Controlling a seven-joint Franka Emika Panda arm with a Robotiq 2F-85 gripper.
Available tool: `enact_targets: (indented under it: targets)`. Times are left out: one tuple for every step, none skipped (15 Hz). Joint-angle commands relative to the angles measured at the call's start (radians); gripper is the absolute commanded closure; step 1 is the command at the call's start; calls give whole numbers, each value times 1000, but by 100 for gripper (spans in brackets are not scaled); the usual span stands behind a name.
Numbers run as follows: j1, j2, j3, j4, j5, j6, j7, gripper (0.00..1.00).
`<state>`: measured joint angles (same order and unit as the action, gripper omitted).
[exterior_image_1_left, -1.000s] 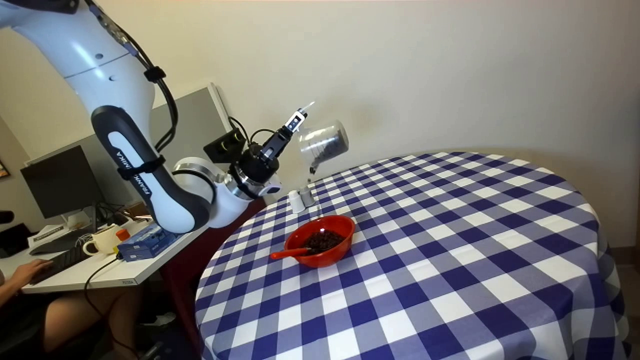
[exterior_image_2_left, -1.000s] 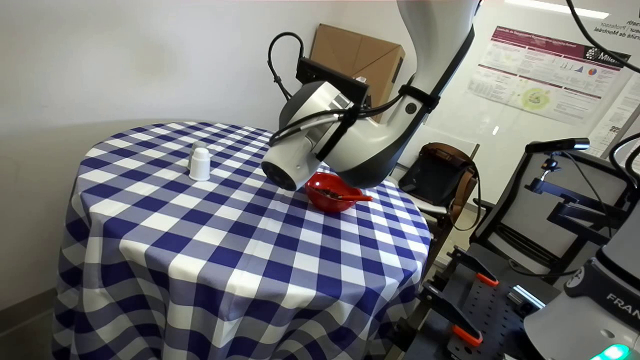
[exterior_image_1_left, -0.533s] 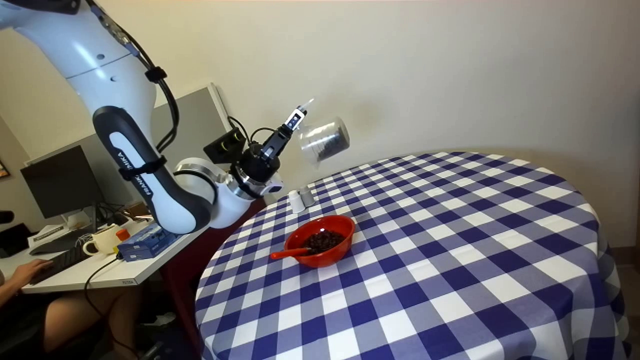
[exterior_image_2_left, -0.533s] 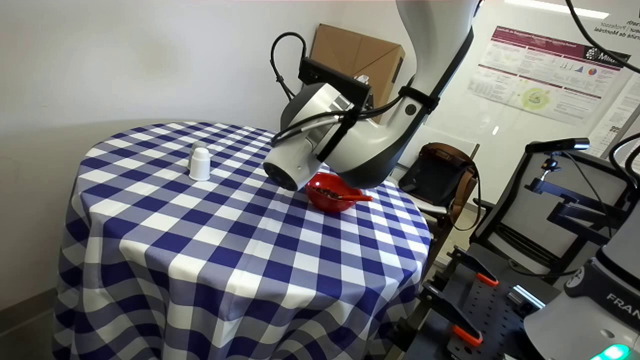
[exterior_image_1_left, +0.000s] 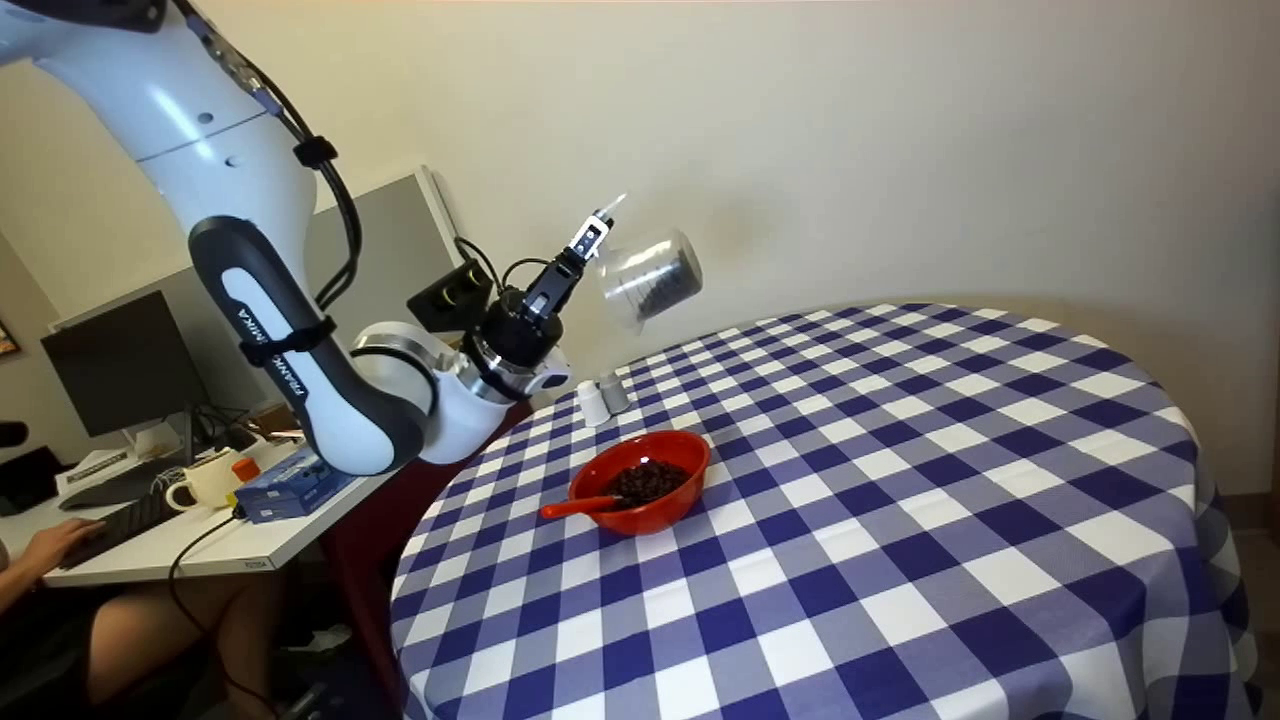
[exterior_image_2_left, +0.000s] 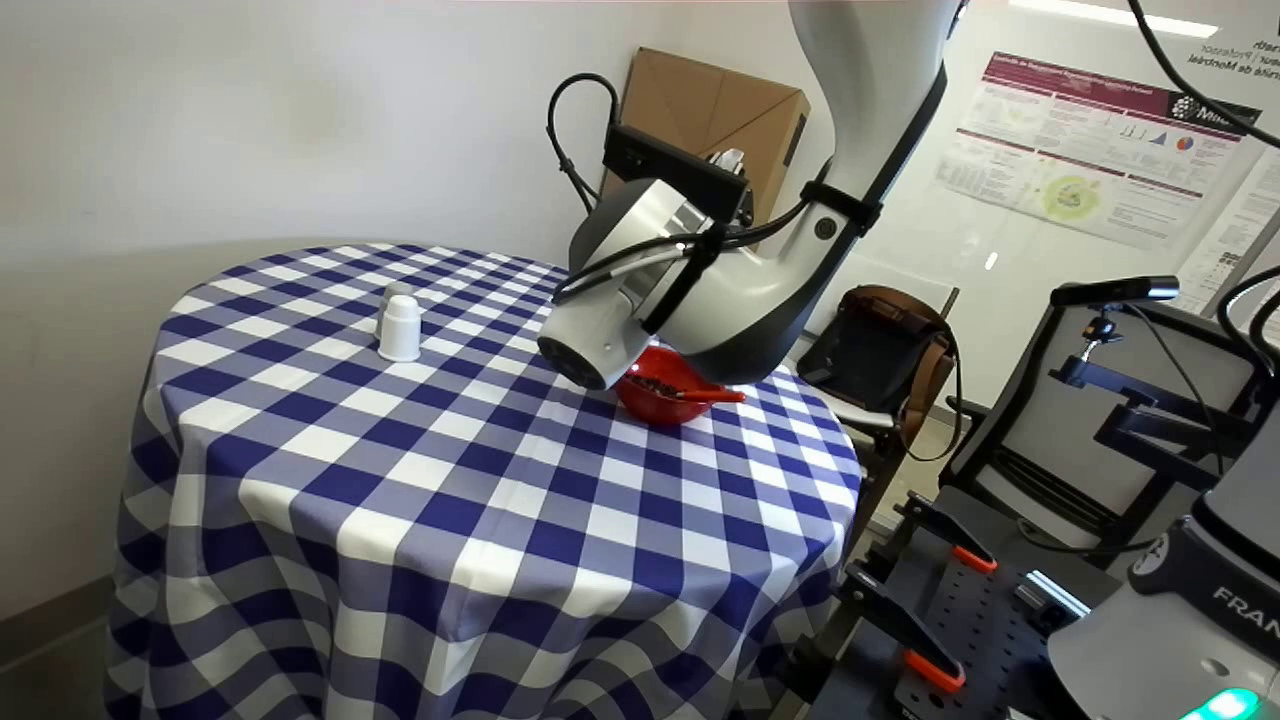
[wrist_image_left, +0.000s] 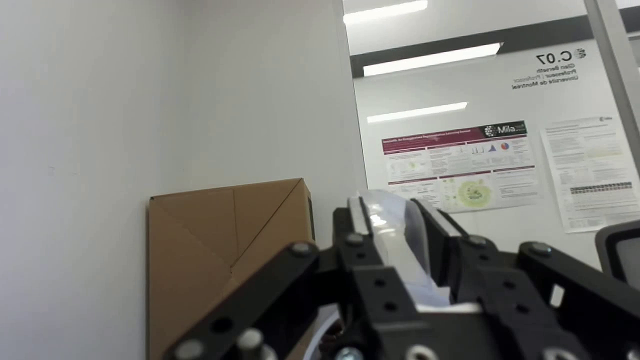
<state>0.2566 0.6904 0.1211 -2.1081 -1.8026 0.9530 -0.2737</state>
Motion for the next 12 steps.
enact_targets:
  targets:
    - [3,9,-12,-28,-48,-44,18,88]
    - [3,10,-14,-32,-54,-49,18,88]
    - [3,11,-15,-36,-60,-53,19,88]
    - [2,13,-16,-38,-65,-56,19,88]
    - [2,14,-17,-40,-68,-60,20,88]
    - [1,16,-18,-42,-70,-63,21,88]
    - [0,18,-18,-43,-71,-68,24,88]
    - [0,19,-18,-43,-73,-71,26,88]
    - [0,20,-19,-44,-74,-75,27,88]
    - [0,21,-20,-45,-75,-78,29,88]
    - [1,22,-22,-47,-80,-84,31,88]
    - [2,22,-23,-49,-83,-89,32,88]
